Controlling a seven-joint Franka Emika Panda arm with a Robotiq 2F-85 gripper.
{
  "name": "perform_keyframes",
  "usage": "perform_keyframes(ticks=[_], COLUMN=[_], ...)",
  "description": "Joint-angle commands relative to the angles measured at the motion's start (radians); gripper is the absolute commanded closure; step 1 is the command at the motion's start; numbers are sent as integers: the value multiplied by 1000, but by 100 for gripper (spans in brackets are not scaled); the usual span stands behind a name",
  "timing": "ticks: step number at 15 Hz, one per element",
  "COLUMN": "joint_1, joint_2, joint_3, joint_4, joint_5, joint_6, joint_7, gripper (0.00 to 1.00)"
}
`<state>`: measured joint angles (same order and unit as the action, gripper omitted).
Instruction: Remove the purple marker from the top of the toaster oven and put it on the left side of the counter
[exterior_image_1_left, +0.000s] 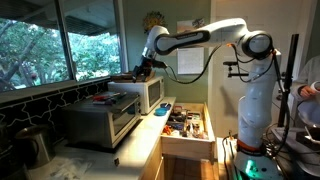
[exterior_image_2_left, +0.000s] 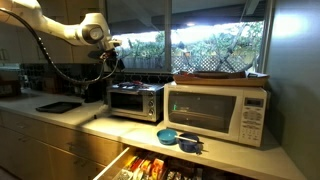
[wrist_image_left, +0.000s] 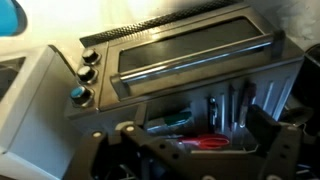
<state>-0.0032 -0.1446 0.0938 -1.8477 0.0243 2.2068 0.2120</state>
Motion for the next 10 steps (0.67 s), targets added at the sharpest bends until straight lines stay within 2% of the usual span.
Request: perform_keyframes(ticks=[1,2,3,7,10], joint_1=[46,61,55,62,86], joint_2=[189,223,135,165,249], joint_3=[18,18,10,7,21], joint_4=[236,278,159,193,244], joint_5=[-4,67,8,13,2], joint_6=[-54,-68,-15,-16,76], joint_7=[-22,-74,-12,-19,75], gripper=[0,0,0,0,0])
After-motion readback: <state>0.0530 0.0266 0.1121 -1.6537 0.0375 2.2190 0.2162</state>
